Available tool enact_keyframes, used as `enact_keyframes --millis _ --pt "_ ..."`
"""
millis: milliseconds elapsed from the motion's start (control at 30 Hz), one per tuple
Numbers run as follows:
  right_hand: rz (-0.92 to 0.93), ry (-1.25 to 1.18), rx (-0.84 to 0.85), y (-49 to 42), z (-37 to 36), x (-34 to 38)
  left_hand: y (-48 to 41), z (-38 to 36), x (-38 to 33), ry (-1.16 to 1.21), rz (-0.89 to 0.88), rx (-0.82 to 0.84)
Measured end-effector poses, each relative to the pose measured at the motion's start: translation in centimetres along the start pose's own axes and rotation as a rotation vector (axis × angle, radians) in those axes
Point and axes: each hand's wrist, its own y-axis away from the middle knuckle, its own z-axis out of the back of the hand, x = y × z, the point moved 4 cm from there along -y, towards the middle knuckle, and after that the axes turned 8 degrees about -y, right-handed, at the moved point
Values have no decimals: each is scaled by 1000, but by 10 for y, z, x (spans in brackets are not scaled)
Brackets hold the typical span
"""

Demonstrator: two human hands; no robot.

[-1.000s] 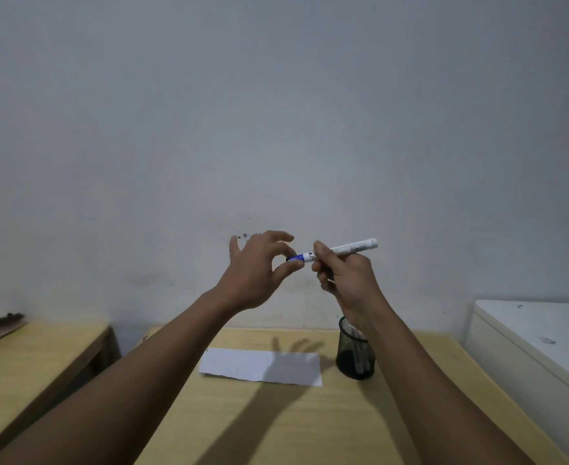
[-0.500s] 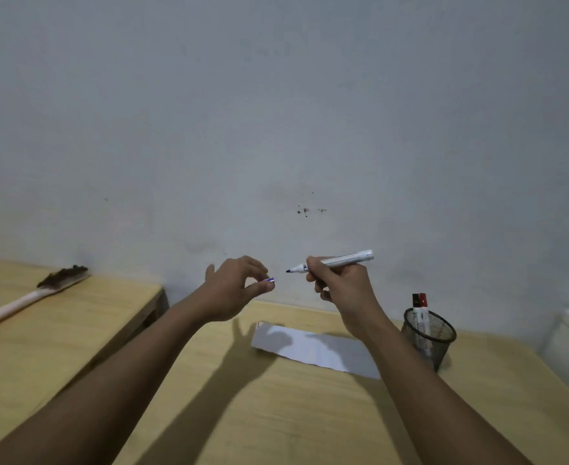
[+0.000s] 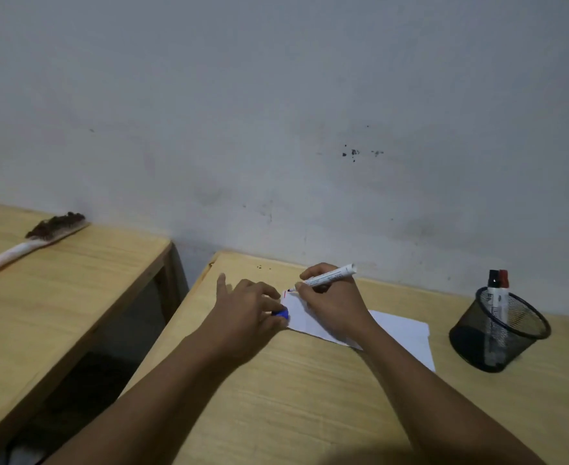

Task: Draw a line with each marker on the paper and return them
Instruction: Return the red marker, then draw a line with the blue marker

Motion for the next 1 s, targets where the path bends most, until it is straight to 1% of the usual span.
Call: enact_keyframes --millis 100,200,400,500,633,1000 --pt "-2 -2 1 -2 -4 -13 1 -8 5 -31 -21 41" --pt "32 -16 -34 -5 -3 -20 3 -14 10 -19 -33 15" --pt "49 -57 -4 -7 -4 -26 2 -20 15 25 -2 19" --pt "33 -65 3 -8 -5 -27 1 -22 18 51 25 56" --pt "26 -56 10 -8 -6 -28 0 -23 17 17 11 107" --pt "-14 -21 3 -8 -6 -31 0 -23 17 7 5 126"
